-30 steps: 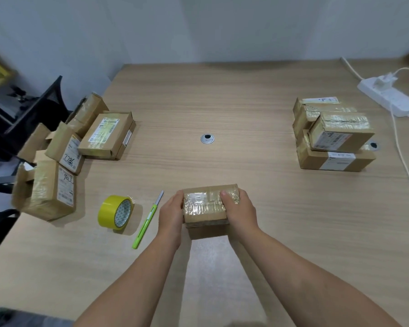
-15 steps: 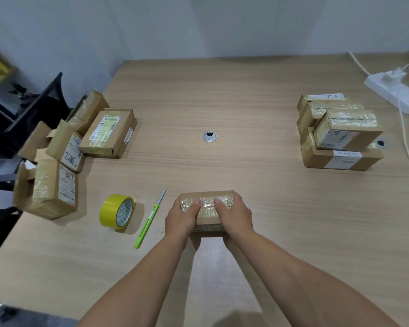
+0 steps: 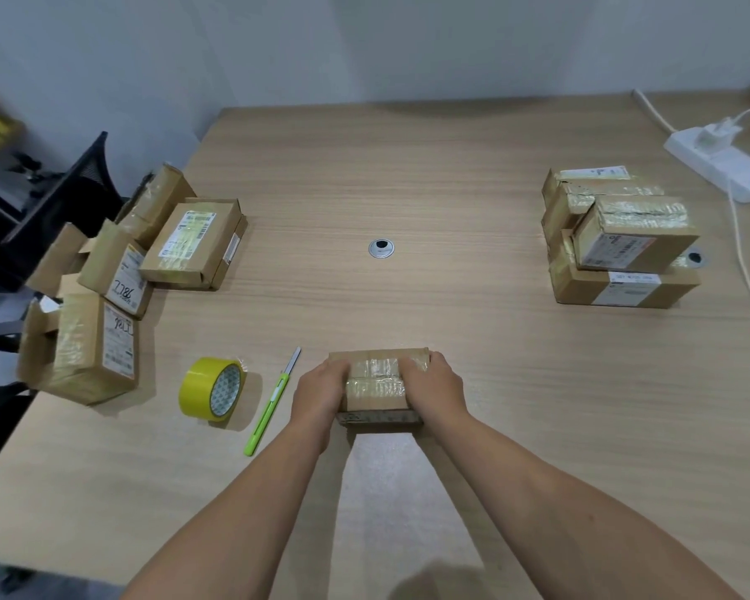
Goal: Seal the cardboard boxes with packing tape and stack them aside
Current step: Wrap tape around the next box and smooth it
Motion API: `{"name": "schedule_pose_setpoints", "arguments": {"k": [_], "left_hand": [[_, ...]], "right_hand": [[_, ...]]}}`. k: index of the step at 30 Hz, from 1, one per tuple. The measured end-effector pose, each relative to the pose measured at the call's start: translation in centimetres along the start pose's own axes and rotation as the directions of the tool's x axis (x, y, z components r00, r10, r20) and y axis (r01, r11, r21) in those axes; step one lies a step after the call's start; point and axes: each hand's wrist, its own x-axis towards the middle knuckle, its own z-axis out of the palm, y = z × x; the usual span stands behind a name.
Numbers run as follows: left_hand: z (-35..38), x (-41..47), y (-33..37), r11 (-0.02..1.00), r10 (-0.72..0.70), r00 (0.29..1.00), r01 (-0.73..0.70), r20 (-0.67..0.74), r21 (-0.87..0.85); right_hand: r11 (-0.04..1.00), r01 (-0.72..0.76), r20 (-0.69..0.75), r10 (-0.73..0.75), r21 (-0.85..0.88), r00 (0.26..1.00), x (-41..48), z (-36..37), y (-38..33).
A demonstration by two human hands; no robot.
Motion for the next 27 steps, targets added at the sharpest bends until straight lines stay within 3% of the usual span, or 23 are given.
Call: {"name": "schedule_pose_setpoints", "arguments": {"k": [5, 15, 21, 27], "left_hand": [[1.3, -1.0, -0.1, 0.979, 0.132, 0.988, -0.117, -0.082, 0.165], [0.2, 0.1, -0.6, 0.999, 0.037, 0.999, -0.038, -0.022, -0.031], [0.0, -0.4, -0.7, 0.998, 0.013, 1.0, -0.013, 0.005, -0.065], [0.0, -2.5, -1.7, 0.969, 0.234, 0.967, -0.24, 0.099, 0.061]], "right_hand": [[0.999, -0.019, -0.043, 0.017, -0.043, 0.999, -0.3, 1.2, -0.7], [0.997, -0.017, -0.011, 0.018, 0.077, 1.0, -0.4, 0.7, 0.2], [0.991, -0.012, 0.026, 0.009, 0.13, 1.0, -0.7, 0.2, 0.8], [0.984, 0.083, 0.034, -0.09, 0.155, 0.995, -1.6, 0.7, 1.8]]}}
